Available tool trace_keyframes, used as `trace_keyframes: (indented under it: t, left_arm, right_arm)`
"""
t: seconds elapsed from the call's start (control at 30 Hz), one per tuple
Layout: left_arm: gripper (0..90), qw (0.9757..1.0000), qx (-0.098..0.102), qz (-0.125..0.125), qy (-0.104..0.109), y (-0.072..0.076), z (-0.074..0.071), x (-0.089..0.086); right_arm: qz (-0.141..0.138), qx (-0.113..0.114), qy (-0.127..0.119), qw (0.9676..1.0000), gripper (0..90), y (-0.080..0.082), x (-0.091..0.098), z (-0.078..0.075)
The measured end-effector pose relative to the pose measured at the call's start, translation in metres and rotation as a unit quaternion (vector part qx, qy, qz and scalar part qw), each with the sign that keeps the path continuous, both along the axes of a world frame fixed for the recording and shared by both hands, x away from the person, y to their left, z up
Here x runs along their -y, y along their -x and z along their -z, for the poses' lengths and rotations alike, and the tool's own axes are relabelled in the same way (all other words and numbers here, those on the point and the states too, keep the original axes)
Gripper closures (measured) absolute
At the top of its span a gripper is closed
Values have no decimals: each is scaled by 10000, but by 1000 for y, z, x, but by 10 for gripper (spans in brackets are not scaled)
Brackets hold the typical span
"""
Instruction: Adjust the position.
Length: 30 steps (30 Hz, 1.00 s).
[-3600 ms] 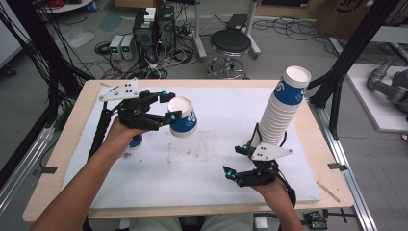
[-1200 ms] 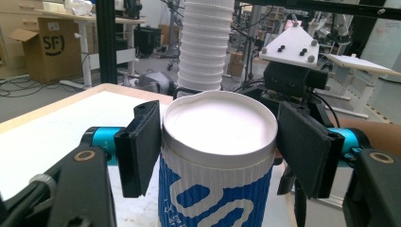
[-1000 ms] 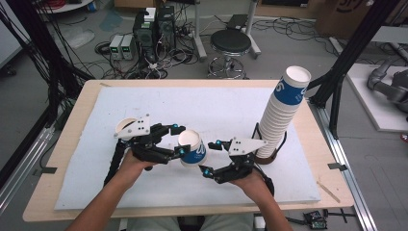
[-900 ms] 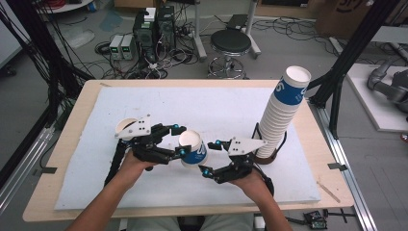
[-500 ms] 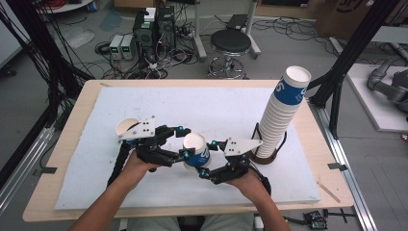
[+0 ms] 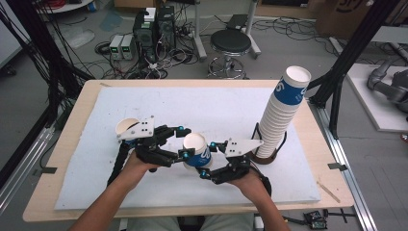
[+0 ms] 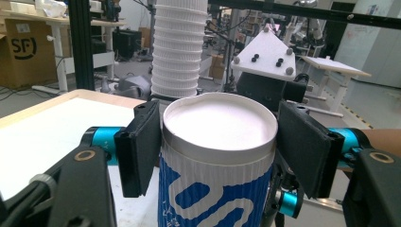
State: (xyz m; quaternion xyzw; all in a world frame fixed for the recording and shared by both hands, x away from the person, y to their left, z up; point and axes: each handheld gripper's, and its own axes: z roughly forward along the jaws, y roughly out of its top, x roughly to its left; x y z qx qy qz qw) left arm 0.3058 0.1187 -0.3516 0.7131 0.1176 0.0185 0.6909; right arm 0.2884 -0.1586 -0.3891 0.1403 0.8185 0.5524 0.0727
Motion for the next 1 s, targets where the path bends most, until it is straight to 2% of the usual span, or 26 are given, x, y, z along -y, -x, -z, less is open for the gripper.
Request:
trace_keyframes:
  t: [0.13,0.23,0.27,0.3,0.37,0.53,0.67,0.8,1.0]
  left_arm:
    - [326,10000,-39,10,5,-1,1,-1]
    - [314,10000,27,45,29,0,3,-2]
    - [185,10000,-6,19,23,0,2,-2]
    - [140,10000,-68,-29,-40,0,2,-1]
    - [138,9998,-84,-32,-149,0,1,-2]
    - [138,9996,-98,92,-231,0,-2,-6]
    - [138,9995,-76,98,-292,0,-6,-12]
    - [138,9992,-66,112,-376,0,-11,-19]
    - [138,9986,-48,137,-503,1,-21,-28]
  right_arm:
    - [-23,17,47,10000,296,0,0,-1]
    - [-47,2,102,9999,307,0,0,-2]
    - [-54,-52,148,9999,308,0,0,-2]
    - [-70,-79,179,9998,308,0,0,-3]
    - [-87,-74,231,9997,308,0,0,-3]
    - [-98,-74,249,9996,308,-1,1,-5]
    - [-157,-116,377,9991,308,1,2,-9]
    - [-217,-37,539,9983,314,0,3,-15]
    - [-290,-50,868,9958,322,-1,3,-25]
